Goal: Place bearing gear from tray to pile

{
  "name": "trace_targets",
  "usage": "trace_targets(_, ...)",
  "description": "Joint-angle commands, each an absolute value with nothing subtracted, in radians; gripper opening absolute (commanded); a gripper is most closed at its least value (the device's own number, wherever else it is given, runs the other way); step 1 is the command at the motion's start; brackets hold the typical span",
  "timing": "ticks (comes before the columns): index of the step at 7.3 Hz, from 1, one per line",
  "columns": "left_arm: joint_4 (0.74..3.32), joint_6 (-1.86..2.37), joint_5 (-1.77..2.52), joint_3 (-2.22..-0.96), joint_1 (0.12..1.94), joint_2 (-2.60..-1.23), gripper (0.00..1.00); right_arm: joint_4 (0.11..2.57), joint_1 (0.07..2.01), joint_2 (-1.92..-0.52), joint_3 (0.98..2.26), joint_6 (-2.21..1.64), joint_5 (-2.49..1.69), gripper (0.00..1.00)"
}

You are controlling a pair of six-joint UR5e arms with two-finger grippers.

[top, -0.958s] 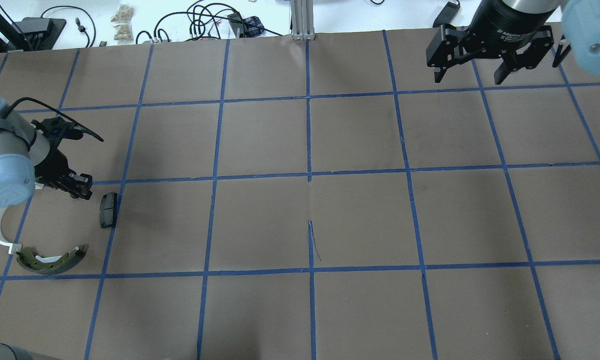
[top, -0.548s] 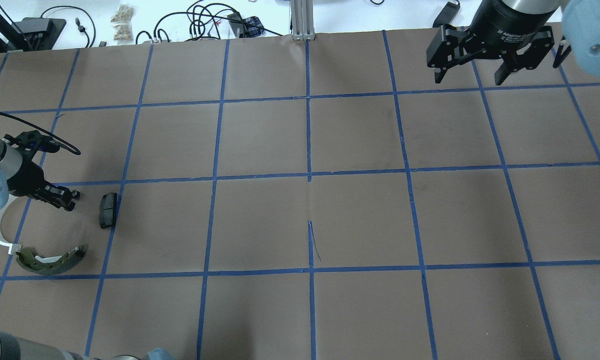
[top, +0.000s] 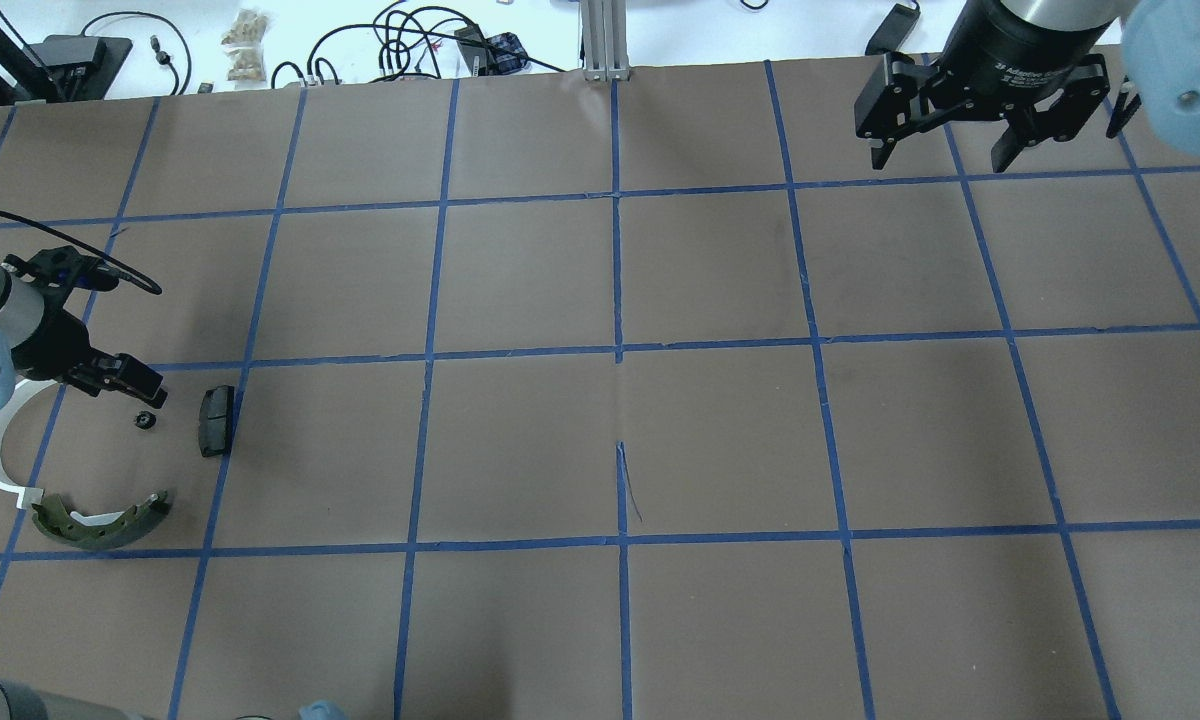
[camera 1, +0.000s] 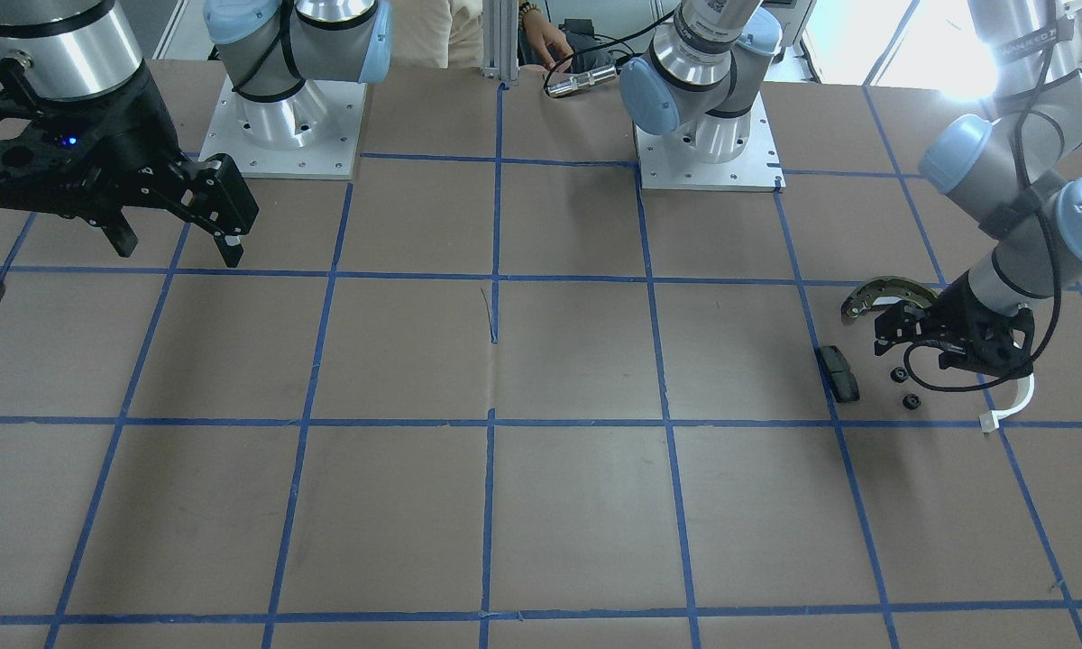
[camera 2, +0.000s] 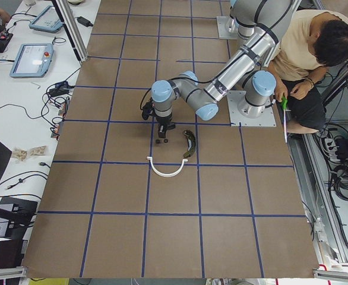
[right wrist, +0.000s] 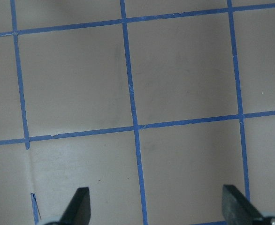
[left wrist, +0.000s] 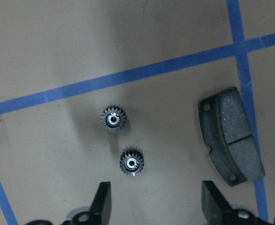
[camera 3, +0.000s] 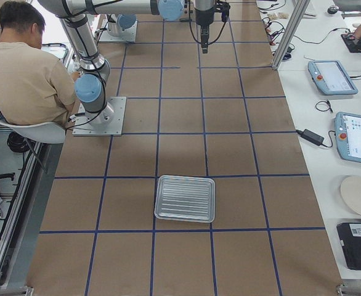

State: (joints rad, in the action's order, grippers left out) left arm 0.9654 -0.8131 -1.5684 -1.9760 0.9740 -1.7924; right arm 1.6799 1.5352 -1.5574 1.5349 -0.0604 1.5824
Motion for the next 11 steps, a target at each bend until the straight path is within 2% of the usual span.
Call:
trace_targets(1, 1.084, -0.613, -1.551, -1.938, 1.127, -1.696, 0.98, 1.681, 1.536, -1.560, 1.545, -0.060, 1.582, 1.00)
trace_targets(3, 1.246, -0.394, -1.545, -1.843, 1.236, -1.636, 0.98, 1.681, 1.536, -1.560, 1.546, -0.061, 1.582, 1.00)
trace_targets(5, 1.470, -0.172, -1.555, -1.687, 1.421, -1.583, 1.00, 1.681, 1.536, -1.555, 1.546, -0.061, 1.583, 1.00)
trace_targets(7, 1.601, -0.109, -1.609, -1.547, 1.532, -1.569, 1.00, 1.687, 1.536, -1.554, 1.546, -0.061, 1.574, 1.00)
trace_targets(9, 1.612, -0.041, -1.562, -1.506, 1.545, -1.545, 1.00, 1.689, 1.536, -1.555, 1.545, -0.061, 1.569, 1.00)
trace_targets(11, 1.615, 0.034, -1.543, -1.523, 1.548, -1.523, 1.00, 1.692, 1.536, -1.555, 1.543, -0.060, 1.568, 1.00)
